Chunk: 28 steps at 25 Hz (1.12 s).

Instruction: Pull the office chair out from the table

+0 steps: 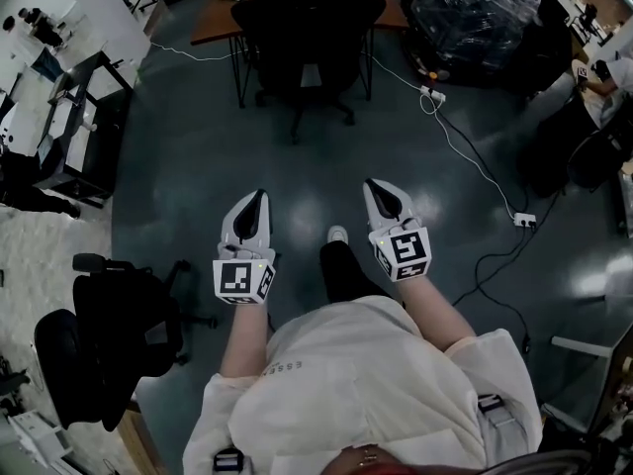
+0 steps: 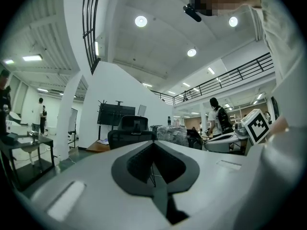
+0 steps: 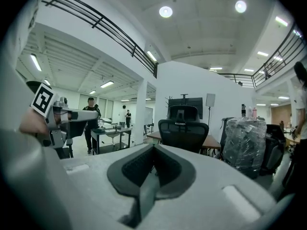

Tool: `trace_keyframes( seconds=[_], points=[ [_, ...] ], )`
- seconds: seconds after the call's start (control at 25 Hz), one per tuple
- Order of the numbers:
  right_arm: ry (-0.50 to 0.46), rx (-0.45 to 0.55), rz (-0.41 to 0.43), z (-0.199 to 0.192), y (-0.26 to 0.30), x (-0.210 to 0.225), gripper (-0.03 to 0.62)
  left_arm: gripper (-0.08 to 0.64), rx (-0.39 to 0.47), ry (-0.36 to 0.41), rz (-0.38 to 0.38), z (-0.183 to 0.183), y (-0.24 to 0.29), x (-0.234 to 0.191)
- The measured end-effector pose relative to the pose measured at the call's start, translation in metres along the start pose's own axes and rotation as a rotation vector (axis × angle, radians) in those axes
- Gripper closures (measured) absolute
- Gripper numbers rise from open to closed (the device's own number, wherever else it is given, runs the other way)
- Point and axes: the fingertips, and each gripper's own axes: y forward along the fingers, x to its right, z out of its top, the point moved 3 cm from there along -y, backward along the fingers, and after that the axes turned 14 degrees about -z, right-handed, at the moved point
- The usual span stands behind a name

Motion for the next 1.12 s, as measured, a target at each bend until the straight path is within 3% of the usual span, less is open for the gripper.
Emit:
trace_keyframes(
  seconds=[0.48,0.72,1.12],
  points=[
    [-0.015,0.052,0.027,0.048,0.195,0.09,0.6,0.543,0.01,0.035,0.015,0.022,0.181,-0.112],
    [-0.034,0.055,0.03,0.06,0.274,0.12,0.6,0.543,0.018,0.069,0.008,0.029,0.246,-0.159],
    [-0.093,0.114,-0.016,0.106,0.394,0.144,0.6,0.543,0.051,0.084,-0.072,0.046,0.351,-0.257]
  ],
)
